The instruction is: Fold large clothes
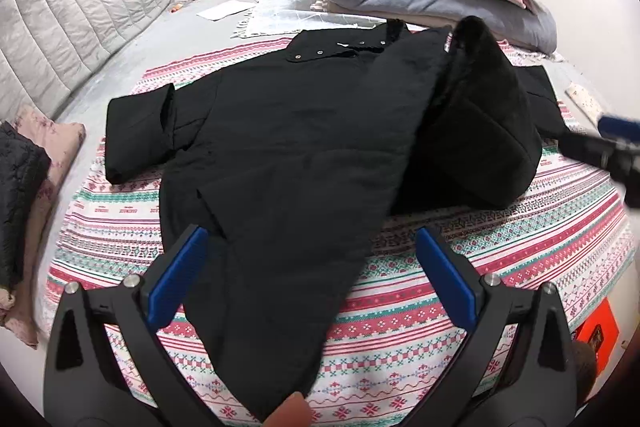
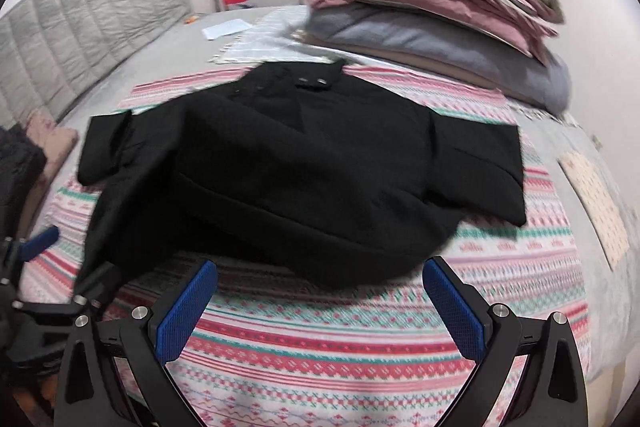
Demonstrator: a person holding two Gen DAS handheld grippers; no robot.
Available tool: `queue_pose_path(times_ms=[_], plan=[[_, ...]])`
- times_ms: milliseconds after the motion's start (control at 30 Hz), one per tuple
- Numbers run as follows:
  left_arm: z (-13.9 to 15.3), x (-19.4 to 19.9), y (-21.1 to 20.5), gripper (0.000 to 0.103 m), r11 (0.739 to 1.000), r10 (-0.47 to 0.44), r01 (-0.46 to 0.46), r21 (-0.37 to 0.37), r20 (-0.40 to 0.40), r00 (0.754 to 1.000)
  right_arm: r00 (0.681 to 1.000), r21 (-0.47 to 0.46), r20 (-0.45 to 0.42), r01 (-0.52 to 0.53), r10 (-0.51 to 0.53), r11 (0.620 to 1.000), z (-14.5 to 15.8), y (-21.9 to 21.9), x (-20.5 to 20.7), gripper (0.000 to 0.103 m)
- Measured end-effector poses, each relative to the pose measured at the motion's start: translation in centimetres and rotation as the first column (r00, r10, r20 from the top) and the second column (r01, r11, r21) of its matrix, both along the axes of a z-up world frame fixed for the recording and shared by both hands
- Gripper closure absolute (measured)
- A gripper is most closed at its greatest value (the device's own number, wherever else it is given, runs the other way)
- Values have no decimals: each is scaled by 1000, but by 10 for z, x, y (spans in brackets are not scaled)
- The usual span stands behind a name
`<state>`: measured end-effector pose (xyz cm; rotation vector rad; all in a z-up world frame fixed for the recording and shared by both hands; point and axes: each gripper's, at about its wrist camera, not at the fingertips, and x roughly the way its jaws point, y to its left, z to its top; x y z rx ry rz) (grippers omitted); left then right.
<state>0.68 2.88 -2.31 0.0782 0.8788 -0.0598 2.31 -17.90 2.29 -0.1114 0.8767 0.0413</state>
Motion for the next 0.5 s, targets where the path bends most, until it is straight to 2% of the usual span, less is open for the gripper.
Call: queue_pose_path(times_ms=[33,133,233,333,367,400,433,500], plan=[[-2,1,4,0,1000,-6,6,-16,-11,1000,1000,38,-7,-15,15,999,3,2,1,0],[-16,4,14,3,997,-39,35,-64,-67,997,999,59,11,-54,53,997,12,17,12,0],[-29,1,17,11,994,-83,76,-73,-98,992,997,109,8,-84,83,991,14,29,29,0],[-40,-3,17,24,992,-105,96,-78,-125,987,997,104,21,-78,77,991,10,41,48,3],[-44,-3,18,32,992,-107,96,-82,-142,984,997,89,31,-68,65,994,9,43,54,6],[-49,-2,20,44,992,-108,95,-84,-157,982,997,80,53,-57,52,995,9,45,59,7],[-51,-1,23,52,992,-105,92,-81,-168,980,997,83,61,-54,49,995,7,44,63,13],[-54,-2,34,81,992,-93,75,-104,-182,979,997,112,52,-63,58,992,1,41,75,43]])
